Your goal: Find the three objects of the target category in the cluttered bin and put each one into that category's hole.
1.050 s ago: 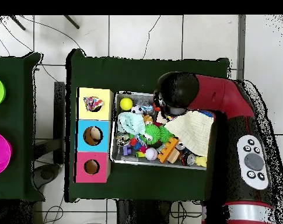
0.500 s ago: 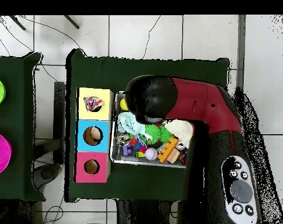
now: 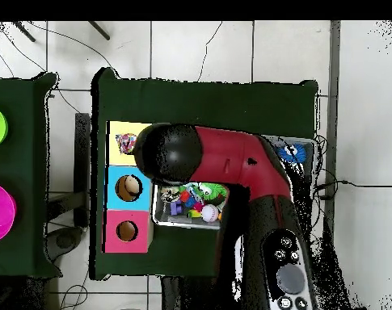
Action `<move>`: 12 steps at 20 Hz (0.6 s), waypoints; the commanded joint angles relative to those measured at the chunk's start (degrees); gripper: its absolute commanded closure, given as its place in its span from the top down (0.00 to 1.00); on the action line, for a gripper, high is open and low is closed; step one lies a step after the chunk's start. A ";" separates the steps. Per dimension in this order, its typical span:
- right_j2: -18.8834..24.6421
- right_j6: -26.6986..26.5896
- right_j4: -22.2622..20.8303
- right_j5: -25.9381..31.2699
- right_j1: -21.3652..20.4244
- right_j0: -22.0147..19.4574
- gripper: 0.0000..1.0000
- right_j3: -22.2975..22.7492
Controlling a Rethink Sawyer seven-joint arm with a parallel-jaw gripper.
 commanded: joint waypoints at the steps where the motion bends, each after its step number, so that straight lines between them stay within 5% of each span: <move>1: -1.02 19.38 4.30 -9.70 3.85 2.39 0.00 8.85; 12: -1.18 21.79 7.98 -20.05 12.68 4.28 0.00 2.95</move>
